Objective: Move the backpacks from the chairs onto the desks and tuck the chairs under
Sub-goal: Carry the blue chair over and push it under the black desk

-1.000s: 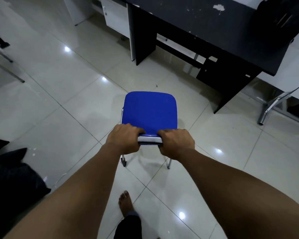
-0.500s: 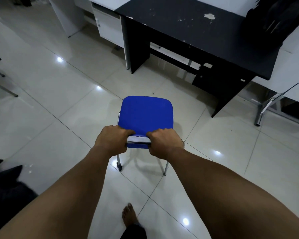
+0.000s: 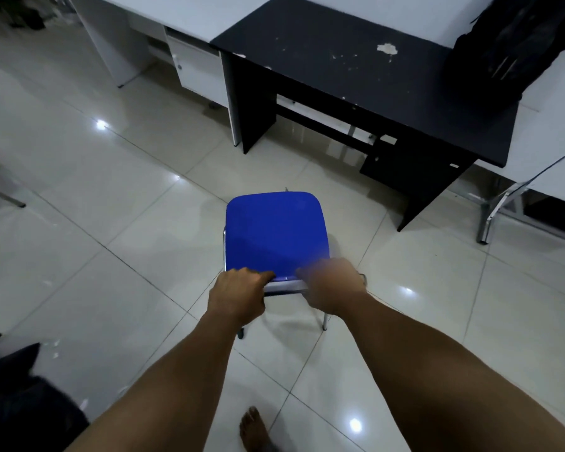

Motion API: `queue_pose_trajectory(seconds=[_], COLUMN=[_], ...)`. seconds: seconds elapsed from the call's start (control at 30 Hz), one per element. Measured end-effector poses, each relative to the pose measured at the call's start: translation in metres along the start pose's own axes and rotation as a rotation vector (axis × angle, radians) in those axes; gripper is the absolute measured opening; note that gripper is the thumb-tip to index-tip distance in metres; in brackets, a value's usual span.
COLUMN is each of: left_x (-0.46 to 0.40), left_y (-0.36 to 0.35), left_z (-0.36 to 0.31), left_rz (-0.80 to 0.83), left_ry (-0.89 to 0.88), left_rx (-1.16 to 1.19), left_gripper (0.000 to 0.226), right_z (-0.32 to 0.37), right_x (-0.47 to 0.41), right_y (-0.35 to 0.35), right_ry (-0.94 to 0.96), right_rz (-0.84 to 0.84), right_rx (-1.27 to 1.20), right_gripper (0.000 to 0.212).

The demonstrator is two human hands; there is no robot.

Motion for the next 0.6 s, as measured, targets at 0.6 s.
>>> queue_pose_trajectory(seconds=[0.6], left_x=[-0.089], left_y=[0.037], left_z=[0.024], left_rz=[0.029], left_ry=[0.051], left_rx=[-0.014], left_gripper=[0.036], right_z=[-0.051], right_x=[-0.067], right_y=[0.02], right_ry=[-0.004], right_rz=[-0.099], right_rx=[-0.089], right_gripper=[0.032])
Point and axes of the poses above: each hand's wrist, its own x-axis away from the middle knuckle, its own y-axis out of the back of the hand, z = x × y, the point moved 1 cm from there along -x, towards the middle knuckle, and after that the axes turned 10 degrees about z, right-handed, at the moved point
